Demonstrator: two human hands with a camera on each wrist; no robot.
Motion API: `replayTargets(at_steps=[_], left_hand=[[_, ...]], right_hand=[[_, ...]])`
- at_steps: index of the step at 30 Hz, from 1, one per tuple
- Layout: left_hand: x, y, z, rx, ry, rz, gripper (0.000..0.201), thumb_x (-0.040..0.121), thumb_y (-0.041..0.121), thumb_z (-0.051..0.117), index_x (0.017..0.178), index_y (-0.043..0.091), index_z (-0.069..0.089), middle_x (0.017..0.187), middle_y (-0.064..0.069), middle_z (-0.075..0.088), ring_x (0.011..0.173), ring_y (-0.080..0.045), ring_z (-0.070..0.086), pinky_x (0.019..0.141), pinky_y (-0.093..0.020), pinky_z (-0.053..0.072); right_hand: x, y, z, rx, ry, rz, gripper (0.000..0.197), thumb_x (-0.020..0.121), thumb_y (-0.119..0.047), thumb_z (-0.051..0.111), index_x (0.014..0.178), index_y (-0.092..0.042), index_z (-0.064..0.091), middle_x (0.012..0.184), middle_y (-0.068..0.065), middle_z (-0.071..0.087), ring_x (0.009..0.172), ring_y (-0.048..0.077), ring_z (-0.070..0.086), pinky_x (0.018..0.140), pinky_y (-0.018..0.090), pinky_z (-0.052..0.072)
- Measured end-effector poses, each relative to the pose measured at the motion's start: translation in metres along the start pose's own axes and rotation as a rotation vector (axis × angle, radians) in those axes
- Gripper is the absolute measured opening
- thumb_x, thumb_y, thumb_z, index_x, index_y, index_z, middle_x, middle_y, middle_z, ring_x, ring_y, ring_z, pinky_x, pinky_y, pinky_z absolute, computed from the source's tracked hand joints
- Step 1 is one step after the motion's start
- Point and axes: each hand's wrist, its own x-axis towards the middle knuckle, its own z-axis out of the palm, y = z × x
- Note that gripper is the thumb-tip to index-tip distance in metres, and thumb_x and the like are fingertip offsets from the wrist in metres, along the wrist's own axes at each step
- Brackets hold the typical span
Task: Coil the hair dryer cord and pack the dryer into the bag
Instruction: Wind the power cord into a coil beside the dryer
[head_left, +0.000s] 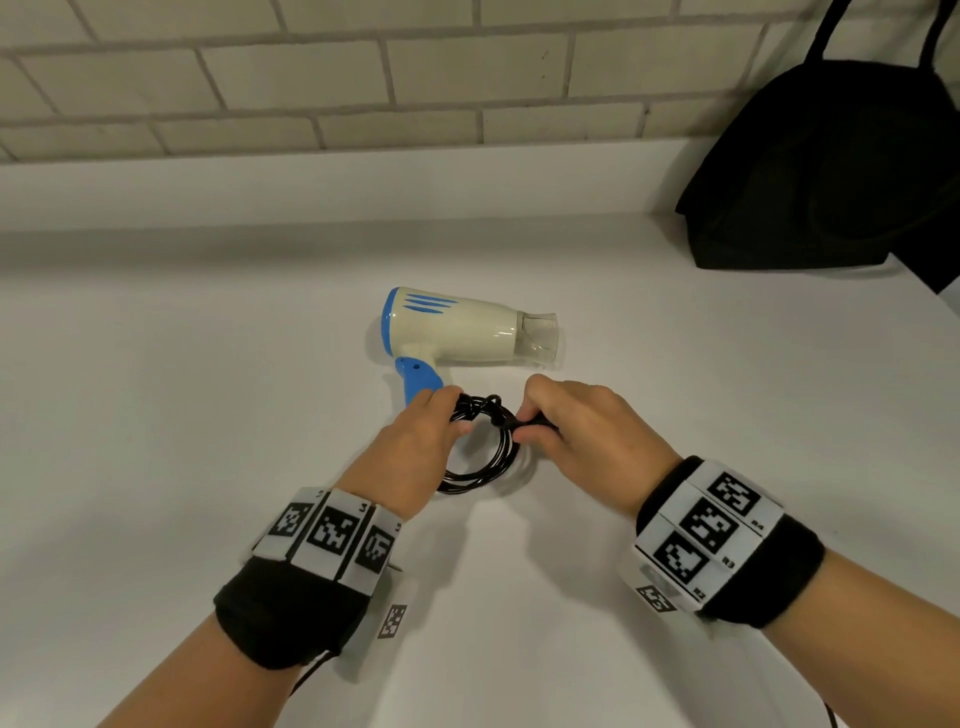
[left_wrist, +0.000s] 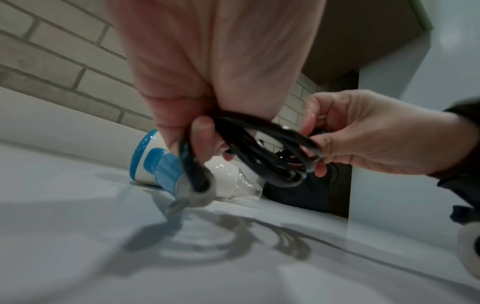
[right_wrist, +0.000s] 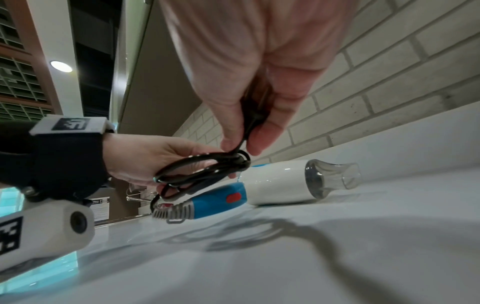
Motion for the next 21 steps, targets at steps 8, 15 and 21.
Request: replayTargets(at_steps=[8, 15, 21], left_hand=[[-0.001, -0.005, -0.004, -0.031, -0.086, -0.041, 0.018, 0.095, 0.028, 0.035, 0.085, 0.013, 0.034, 0.063, 0.000, 0.039, 0.054, -0.016, 0.036, 0.051, -0.024, 0.032], [0.002, -0.018, 0.002, 0.254, 0.015, -0.084, 0.037, 0.091, 0.036, 0.044, 0.119, 0.013, 0.052, 0.110, -0.012, 0.050, 0.097, -0.027, 0.040, 0.087, -0.035, 0.038], [0.000, -0.023, -0.001, -0.176, 0.009, -0.200, 0.051, 0.085, 0.033, 0.056, 0.133, 0.024, 0.041, 0.106, -0.001, 0.036, 0.101, -0.020, 0.044, 0.097, -0.027, 0.034]], right_hand=[[0.009, 0.023, -0.009, 0.341, 0.000, 0.229, 0.016, 0.076, -0.012, 0.069, 0.074, -0.014, 0.054, 0.080, 0.004, 0.065, 0.064, 0.008, 0.059, 0.051, 0.007, 0.043], [0.021, 0.027, 0.010, 0.111, -0.255, 0.196, 0.011, 0.083, -0.015, 0.060, 0.084, -0.017, 0.049, 0.070, -0.009, 0.056, 0.062, 0.005, 0.056, 0.055, 0.014, 0.039], [0.028, 0.022, 0.013, -0.032, -0.366, 0.140, 0.022, 0.083, -0.016, 0.059, 0.103, -0.013, 0.052, 0.098, 0.006, 0.059, 0.084, 0.017, 0.047, 0.070, 0.027, 0.038]])
